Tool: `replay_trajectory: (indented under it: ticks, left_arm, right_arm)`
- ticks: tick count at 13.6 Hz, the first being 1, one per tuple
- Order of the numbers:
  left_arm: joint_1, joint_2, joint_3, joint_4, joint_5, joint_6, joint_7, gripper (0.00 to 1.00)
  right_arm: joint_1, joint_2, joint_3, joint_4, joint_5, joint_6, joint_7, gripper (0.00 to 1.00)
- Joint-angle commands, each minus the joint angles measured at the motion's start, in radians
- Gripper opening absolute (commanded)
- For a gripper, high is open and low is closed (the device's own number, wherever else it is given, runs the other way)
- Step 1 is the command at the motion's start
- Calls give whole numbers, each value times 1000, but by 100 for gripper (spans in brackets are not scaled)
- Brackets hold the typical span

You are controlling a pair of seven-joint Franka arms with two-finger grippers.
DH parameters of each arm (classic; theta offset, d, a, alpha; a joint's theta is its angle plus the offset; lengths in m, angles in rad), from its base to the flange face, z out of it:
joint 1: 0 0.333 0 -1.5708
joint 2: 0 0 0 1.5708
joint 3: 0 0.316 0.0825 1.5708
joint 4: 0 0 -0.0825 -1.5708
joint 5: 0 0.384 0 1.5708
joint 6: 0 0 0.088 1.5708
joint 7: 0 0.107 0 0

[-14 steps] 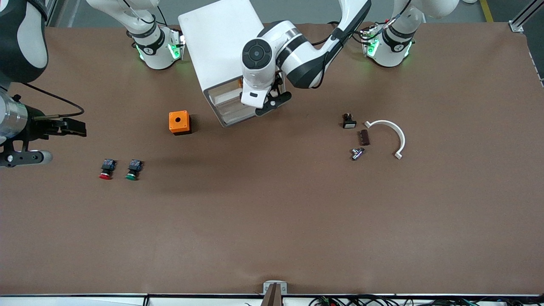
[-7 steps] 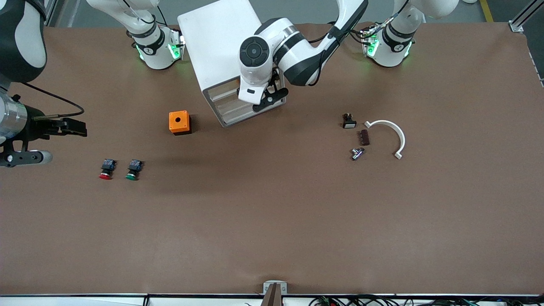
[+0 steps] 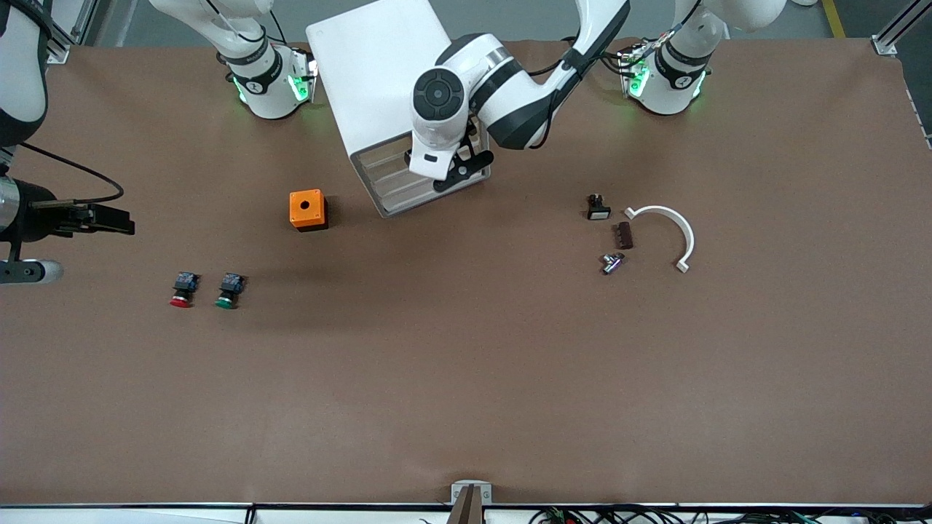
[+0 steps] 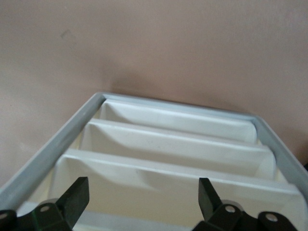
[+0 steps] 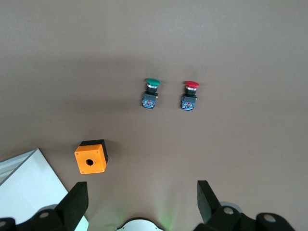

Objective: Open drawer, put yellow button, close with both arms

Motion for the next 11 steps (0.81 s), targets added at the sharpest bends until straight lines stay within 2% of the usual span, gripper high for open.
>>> replay_trajectory:
  ticks: [1, 5, 9, 11]
  left_arm:
    - [73, -8, -3, 18, 50, -38, 4, 100]
    - [191, -65, -2, 27, 167, -47, -4, 100]
    - [338, -144, -2, 43, 243, -185, 4, 100]
    - [388, -187, -3, 47, 300, -199, 8, 100]
  right_arm:
    - [-13, -4, 10, -4, 15, -1, -20, 100]
    - [-8, -4, 11, -2, 18, 8, -68, 100]
    - [-24, -6, 11, -21, 19, -15, -77, 100]
    - [-22, -7, 11, -31, 45, -15, -73, 100]
